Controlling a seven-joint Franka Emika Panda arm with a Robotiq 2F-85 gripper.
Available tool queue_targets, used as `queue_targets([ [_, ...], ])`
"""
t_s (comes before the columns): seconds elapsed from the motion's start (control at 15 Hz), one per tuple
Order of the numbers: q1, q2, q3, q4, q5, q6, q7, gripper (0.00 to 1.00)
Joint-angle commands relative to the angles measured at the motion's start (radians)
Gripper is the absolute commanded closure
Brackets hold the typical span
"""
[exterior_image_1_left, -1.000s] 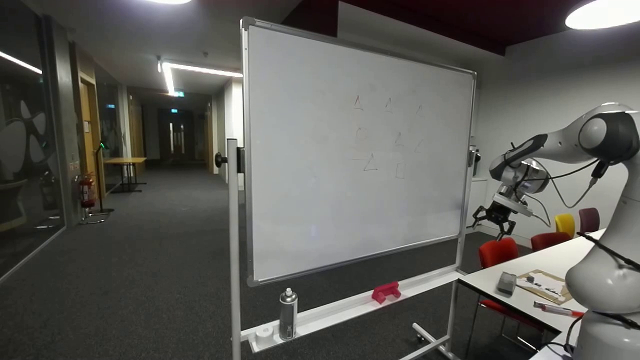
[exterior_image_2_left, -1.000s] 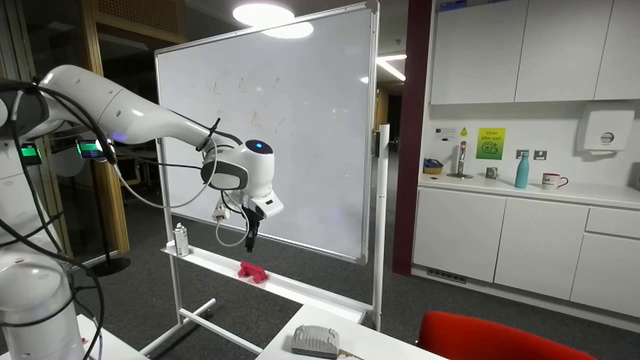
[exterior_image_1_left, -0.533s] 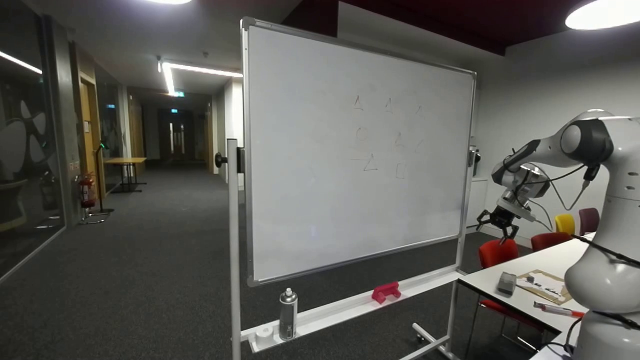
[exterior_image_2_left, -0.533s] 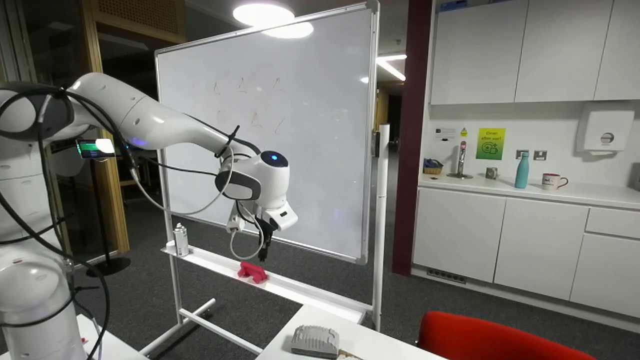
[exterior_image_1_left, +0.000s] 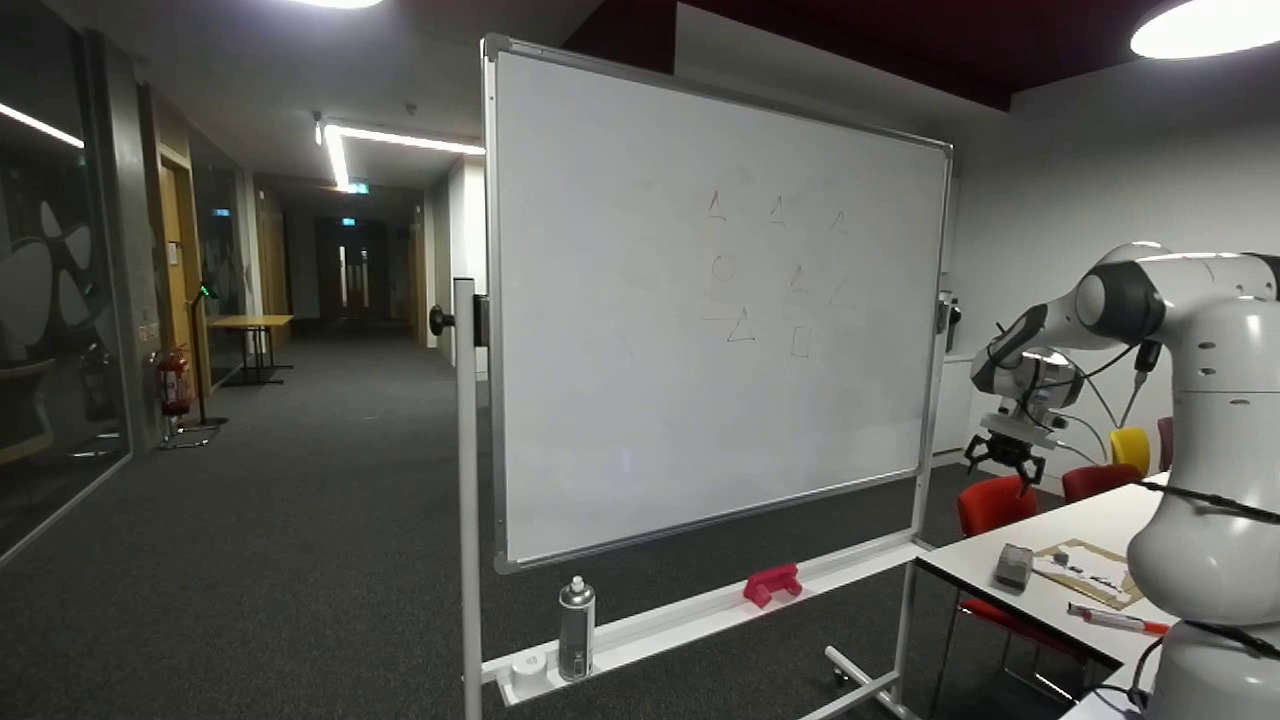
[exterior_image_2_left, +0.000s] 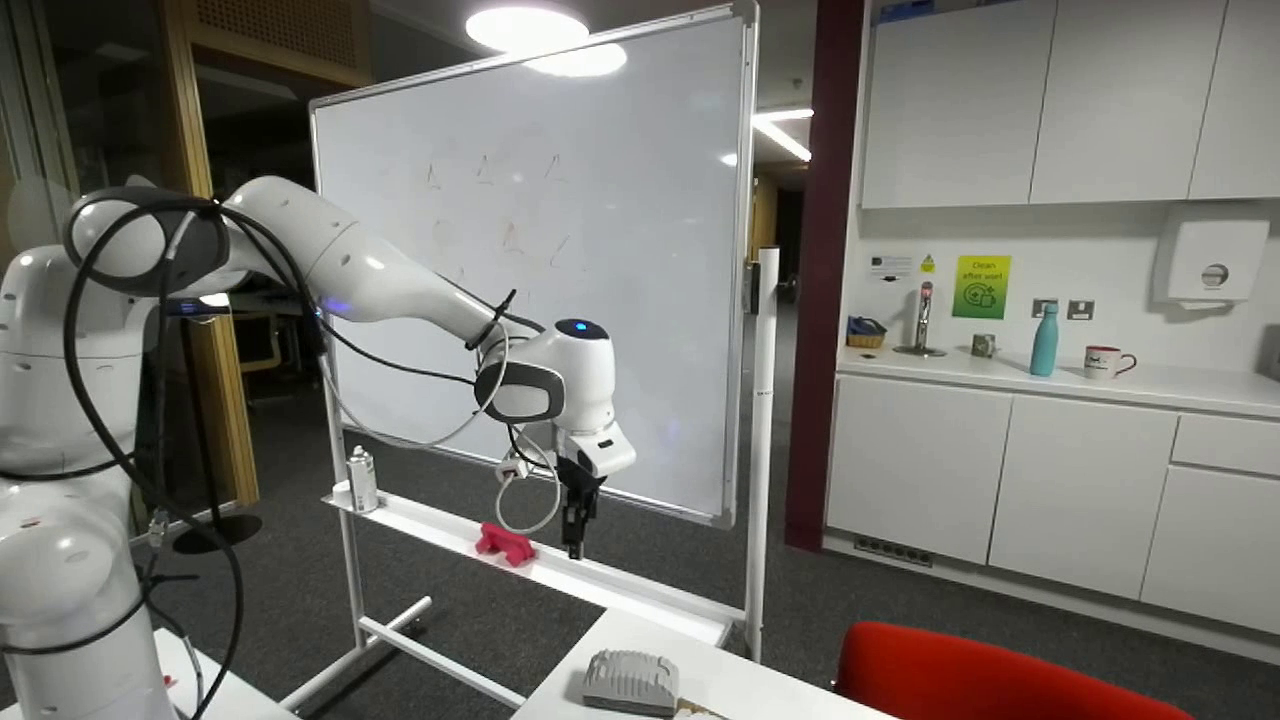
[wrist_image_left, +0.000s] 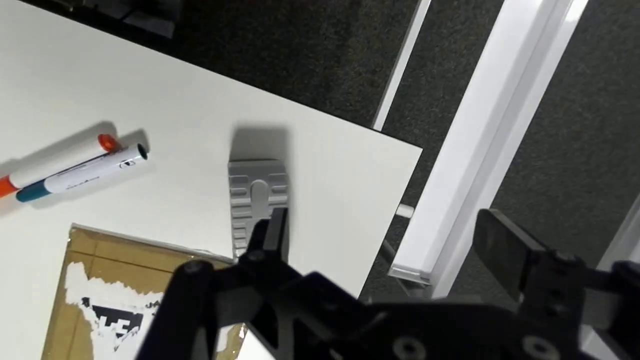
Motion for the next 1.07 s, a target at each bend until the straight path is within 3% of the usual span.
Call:
queue_targets([
  [0.0, -0.018, 0.102, 0.01, 0.072, -0.025, 0.061, 0.069, 0.0],
  [0.27, -0.038, 0.206, 0.007, 0.15, -0.024, 0.063, 0.113, 0.0],
  [0.33, -0.035, 0.158, 0.019, 0.096, -0.015, 0.061, 0.082, 0.0],
  [1.0, -0.045, 0.217, 0.02, 0.118, -0.008, 0.084, 0.105, 0.0],
])
